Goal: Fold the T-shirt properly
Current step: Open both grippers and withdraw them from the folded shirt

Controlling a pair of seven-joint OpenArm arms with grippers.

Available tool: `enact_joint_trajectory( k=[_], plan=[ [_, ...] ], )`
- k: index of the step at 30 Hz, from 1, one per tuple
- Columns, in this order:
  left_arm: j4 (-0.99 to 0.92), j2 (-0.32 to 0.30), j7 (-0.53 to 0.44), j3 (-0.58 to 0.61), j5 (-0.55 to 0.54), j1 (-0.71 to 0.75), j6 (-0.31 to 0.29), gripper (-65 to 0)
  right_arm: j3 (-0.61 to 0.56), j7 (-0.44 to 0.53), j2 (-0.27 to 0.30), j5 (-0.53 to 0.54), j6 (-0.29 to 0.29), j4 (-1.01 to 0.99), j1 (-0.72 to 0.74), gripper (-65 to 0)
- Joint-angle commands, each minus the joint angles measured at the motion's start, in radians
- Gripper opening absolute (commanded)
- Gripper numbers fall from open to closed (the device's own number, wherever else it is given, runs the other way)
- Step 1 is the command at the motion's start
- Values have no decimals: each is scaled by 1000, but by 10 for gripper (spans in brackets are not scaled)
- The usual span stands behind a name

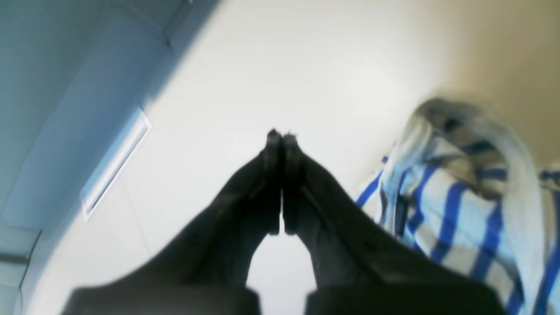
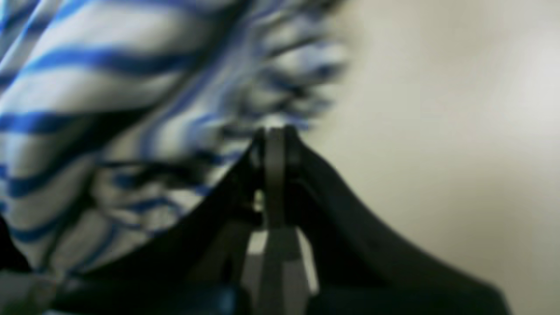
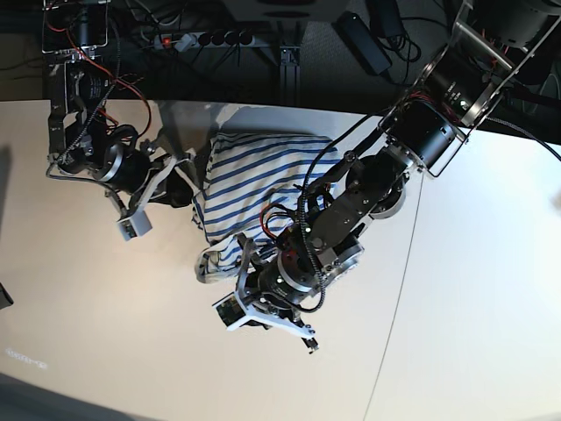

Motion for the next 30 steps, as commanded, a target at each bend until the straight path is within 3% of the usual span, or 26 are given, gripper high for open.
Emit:
enact_joint_trajectory(
  k=[1,6,10,20,30],
  plan=[
    [39,-16,-12,-16,-11,-22,18,-650,37,18,13,13,66,18,11,-650],
    [138,-85,18,-91,-50,16,16,-650,187,-8,53,18,66,18,11,-650],
    [247,-166,32,-204,-124,105,-33,-650,294,-71,103,105,66,18,-18,-650],
    [580,-348,66,-417,-217,446,-69,-650,506,-79,133,212,70,83,-278,-650],
    [743,-383,101,-505,-218,747,-69,-650,593,-80,133,218,69,336,-566,-650]
  ],
)
